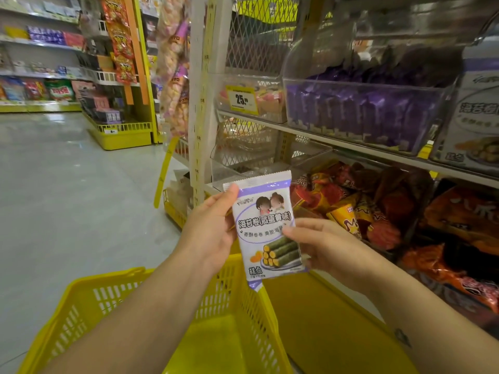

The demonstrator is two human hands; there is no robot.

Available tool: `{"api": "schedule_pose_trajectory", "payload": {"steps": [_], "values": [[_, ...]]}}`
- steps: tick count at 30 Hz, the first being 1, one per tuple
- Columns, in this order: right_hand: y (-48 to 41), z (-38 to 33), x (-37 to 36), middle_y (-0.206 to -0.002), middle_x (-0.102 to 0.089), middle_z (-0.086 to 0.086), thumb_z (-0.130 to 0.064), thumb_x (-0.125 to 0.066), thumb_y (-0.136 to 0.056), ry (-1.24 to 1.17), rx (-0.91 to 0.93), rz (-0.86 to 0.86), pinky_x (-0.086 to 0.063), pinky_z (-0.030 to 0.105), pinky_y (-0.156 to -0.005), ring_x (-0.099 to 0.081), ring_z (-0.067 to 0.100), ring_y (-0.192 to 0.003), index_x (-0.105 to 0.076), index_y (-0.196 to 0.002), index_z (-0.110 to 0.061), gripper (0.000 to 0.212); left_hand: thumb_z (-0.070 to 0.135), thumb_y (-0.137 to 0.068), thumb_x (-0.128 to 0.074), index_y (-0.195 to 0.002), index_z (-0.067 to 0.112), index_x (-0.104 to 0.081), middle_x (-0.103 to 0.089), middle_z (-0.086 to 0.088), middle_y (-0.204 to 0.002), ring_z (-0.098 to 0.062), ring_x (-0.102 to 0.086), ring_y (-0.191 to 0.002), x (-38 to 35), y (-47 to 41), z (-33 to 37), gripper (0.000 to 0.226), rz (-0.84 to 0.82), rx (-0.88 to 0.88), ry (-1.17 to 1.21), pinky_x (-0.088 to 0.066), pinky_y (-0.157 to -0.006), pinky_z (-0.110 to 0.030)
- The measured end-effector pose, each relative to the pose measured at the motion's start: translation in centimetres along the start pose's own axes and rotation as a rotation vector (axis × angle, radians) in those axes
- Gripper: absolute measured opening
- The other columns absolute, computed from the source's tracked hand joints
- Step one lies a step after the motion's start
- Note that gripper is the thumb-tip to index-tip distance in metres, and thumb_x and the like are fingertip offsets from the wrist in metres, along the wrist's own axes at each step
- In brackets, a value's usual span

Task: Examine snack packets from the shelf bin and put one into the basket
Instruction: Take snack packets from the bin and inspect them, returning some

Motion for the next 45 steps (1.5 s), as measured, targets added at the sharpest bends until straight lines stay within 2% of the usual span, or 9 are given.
{"api": "schedule_pose_trajectory", "payload": {"steps": [2,6,12,21,26,34,39,42,45], "values": [[0.2,0.6,-0.2,-0.112,-0.069,0.021,-0.04,-0.065,-0.082,-0.041,-0.063,-0.042,-0.05,0.043,-0.091,-0.063,0.026,-0.099,-0.072,-0.105,-0.01,0.038,0.022,-0.092,-0.061,-0.095,0.008,-0.066,-0.077,-0.007,-0.083,-0.013,-0.073,-0.068,0.0,-0.2,0.2,0.015,-0.013,0.026,0.017,-0.059,-0.055,-0.026],[0.3,0.3,-0.8,-0.095,-0.074,0.01,-0.031,-0.062,-0.08,-0.241,-0.083,-0.049,-0.058,0.031,-0.073,-0.07,0.016,-0.082,-0.074,-0.096,-0.008,0.031,0.034,-0.093,-0.057,-0.105,0.012,-0.068,-0.076,-0.005,-0.096,-0.013,-0.073,-0.074,0.0,-0.2,-0.3,0.027,-0.108,0.152,-0.078,-0.057,-0.053,-0.027],[0.2,0.2,-0.2,-0.115,-0.07,0.014,-0.028,-0.054,-0.09,-0.368,-0.082,0.07,-0.051,0.044,-0.096,-0.061,0.032,-0.117,-0.066,-0.117,-0.004,0.038,0.023,-0.08,-0.065,-0.125,0.011,-0.059,-0.071,-0.011,-0.115,-0.023,-0.07,-0.104,0.2,1.0,-2.0,0.047,-0.464,0.37,-0.453,-0.06,-0.074,-0.033],[0.4,-0.2,0.3,-0.108,-0.072,0.014,-0.024,-0.05,-0.095,-0.499,-0.086,0.114,-0.057,0.026,-0.06,-0.072,0.019,-0.089,-0.066,-0.113,-0.004,0.031,0.012,-0.076,-0.068,-0.122,0.009,-0.056,-0.072,-0.01,-0.114,-0.02,-0.07,-0.101,0.7,1.0,-1.9,0.049,-0.561,0.377,-0.442,-0.059,-0.074,-0.027],[0.4,-0.4,0.3,-0.108,-0.072,0.016,-0.023,-0.048,-0.097,-0.551,-0.081,0.096,-0.058,0.027,-0.061,-0.073,0.021,-0.089,-0.064,-0.114,-0.001,0.032,0.013,-0.072,-0.071,-0.12,0.011,-0.058,-0.073,-0.01,-0.11,-0.02,-0.071,-0.1,0.7,0.5,-2.0,0.05,-0.52,0.34,-0.46,-0.059,-0.072,-0.025],[0.1,0.1,0.5,-0.106,-0.072,0.019,-0.024,-0.052,-0.097,-0.64,-0.061,0.219,-0.061,0.035,-0.073,-0.071,0.025,-0.098,-0.066,-0.111,-0.004,0.028,0.006,-0.083,-0.073,-0.139,0.043,-0.042,-0.051,0.025,-0.132,0.0,-0.064,-0.104,0.0,0.2,-0.7,0.074,-0.501,-0.233,-1.02,-0.056,-0.081,-0.022],[0.1,0.0,0.8,-0.093,-0.075,0.013,-0.026,-0.056,-0.095,-0.667,-0.067,0.269,-0.06,0.028,-0.059,-0.073,0.019,-0.077,-0.068,-0.103,-0.006,0.025,0.004,-0.086,-0.069,-0.115,0.028,-0.067,-0.052,0.028,-0.116,0.008,-0.053,-0.108,-1.0,1.6,0.3,0.038,-0.432,-0.793,-1.268,-0.046,-0.085,-0.006],[0.0,0.4,0.5,-0.07,-0.073,0.0,-0.032,-0.054,-0.096,-0.581,-0.076,0.253,-0.057,0.027,-0.063,-0.071,0.012,-0.075,-0.069,-0.097,-0.015,0.023,0.007,-0.085,-0.071,-0.104,0.021,-0.074,-0.066,0.015,-0.107,0.004,-0.061,-0.101,-0.4,1.6,1.0,0.023,-0.355,-0.878,-1.212,-0.049,-0.083,-0.009],[-0.3,1.2,0.4,-0.088,-0.075,0.008,-0.036,-0.057,-0.093,-0.519,-0.088,0.249,-0.054,0.034,-0.08,-0.066,0.018,-0.09,-0.071,-0.096,-0.016,0.025,0.01,-0.086,-0.07,-0.097,0.021,-0.076,-0.072,0.011,-0.101,0.002,-0.066,-0.094,0.5,1.3,1.1,0.017,-0.289,-0.788,-1.117,-0.052,-0.083,-0.012]]}}
Point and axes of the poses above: each hand's wrist, its own y-axis away from the middle knuckle, its own x-axis out of the back of the hand, z = x × y, the point moved 5 cm from there along -y, towards the middle knuckle
